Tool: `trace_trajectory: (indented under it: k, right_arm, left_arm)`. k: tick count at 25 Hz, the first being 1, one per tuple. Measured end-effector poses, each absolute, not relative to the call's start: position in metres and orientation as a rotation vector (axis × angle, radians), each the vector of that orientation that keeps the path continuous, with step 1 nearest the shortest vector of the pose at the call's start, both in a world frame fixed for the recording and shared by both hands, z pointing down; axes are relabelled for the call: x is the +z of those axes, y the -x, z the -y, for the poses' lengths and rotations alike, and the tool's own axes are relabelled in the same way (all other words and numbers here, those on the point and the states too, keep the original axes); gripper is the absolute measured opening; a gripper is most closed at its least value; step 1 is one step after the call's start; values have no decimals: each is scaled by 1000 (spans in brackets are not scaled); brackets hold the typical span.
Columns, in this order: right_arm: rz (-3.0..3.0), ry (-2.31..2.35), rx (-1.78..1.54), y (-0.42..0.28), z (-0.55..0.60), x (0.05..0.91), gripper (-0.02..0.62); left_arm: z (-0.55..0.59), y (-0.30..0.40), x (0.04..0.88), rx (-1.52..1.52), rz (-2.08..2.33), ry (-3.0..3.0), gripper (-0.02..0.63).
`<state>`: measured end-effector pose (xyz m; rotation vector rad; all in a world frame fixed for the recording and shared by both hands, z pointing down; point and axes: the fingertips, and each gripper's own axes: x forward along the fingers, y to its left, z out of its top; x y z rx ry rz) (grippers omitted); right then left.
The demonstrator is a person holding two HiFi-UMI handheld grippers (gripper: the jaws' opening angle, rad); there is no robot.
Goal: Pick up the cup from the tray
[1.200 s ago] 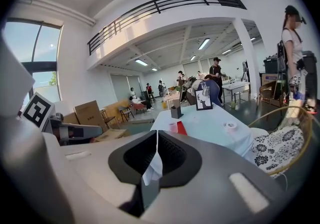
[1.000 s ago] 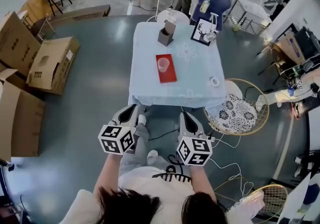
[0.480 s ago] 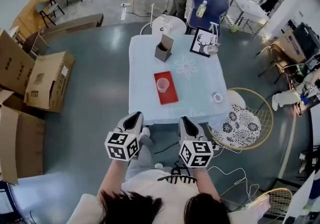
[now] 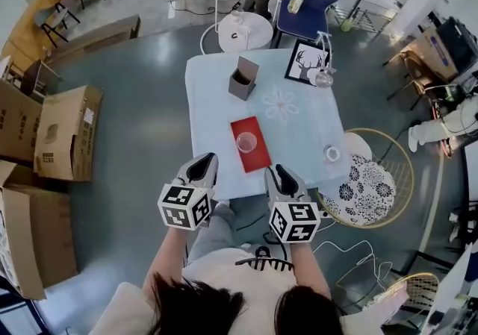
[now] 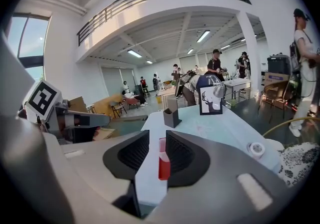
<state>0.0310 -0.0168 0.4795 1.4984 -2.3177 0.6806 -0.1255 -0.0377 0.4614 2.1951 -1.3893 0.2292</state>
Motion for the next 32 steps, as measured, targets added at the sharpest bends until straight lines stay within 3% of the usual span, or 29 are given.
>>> trace_trajectory:
  k: [19,25,32]
  right_arm:
    - [2229,-1559,820,-2,84,493,147]
    - [2244,-1546,865,-6,91,506,207]
    - [2223,-1492,876,-22,113,524,219]
  left_arm:
    - [120,133,471,384,1169,-2292,1]
    - [127,132,477,370,1168,-2259,2]
    - [132,124,505,410,1163,-2210,2]
